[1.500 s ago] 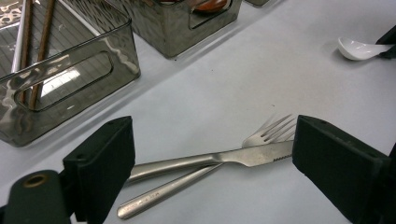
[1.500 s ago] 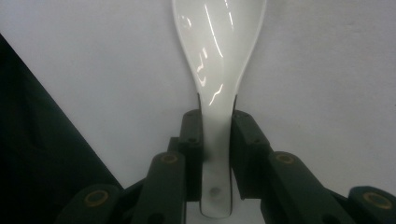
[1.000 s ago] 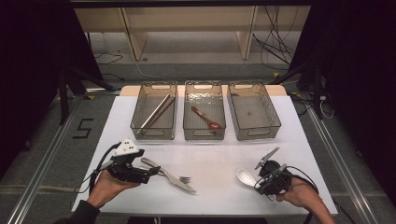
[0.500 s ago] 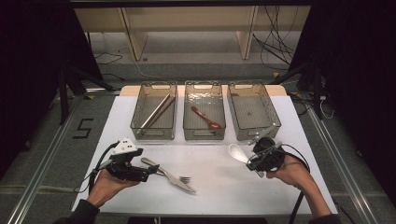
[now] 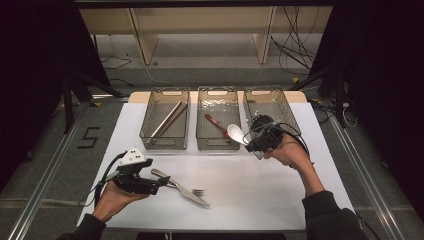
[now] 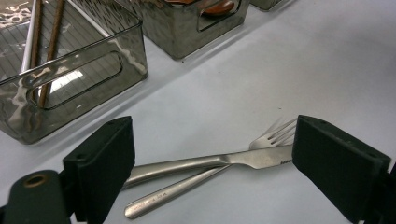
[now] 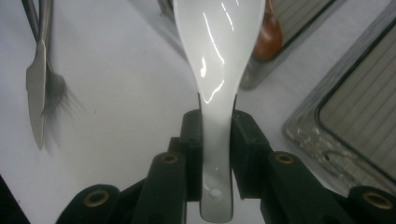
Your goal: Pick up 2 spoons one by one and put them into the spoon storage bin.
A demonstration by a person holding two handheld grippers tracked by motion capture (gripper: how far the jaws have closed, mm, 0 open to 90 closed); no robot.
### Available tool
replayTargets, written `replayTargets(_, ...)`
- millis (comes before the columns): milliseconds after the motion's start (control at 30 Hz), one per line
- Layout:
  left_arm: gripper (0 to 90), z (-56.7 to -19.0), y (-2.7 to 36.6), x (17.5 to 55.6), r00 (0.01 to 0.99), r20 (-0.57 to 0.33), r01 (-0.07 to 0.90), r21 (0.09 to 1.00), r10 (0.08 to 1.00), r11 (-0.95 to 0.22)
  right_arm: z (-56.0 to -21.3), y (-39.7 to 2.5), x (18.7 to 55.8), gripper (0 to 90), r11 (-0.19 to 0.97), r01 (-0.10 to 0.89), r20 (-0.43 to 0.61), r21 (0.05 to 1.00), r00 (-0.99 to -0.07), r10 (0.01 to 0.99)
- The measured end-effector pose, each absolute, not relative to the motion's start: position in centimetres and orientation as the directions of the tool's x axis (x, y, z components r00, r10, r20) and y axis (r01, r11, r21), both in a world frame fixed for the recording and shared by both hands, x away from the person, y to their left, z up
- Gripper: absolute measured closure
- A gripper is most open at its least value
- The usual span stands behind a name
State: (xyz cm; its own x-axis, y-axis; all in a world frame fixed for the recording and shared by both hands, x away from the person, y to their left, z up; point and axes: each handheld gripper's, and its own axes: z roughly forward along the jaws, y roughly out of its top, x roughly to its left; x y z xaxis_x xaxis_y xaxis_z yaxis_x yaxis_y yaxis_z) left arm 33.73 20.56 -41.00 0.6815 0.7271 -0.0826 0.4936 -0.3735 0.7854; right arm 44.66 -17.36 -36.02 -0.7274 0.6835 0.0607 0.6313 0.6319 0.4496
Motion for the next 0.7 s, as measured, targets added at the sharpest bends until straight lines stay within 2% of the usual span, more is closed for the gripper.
replayTargets(400, 12.8, -41.0, 20.5, 33.7, 0.682, -0.087, 0.496, 0.785, 0.726, -0.372, -34.3, -13.9, 48.9, 76.6, 0.613, 0.631, 0.052, 0.476, -0.716, 0.696)
replayTargets(700, 12.8, -41.0, 20.5, 33.7, 0.685, -0.087, 0.493, 0.786, 0.723, -0.373, -34.4, -11.6, 51.7, 76.6, 0.601, 0.648, 0.056, 0.468, -0.7, 0.711)
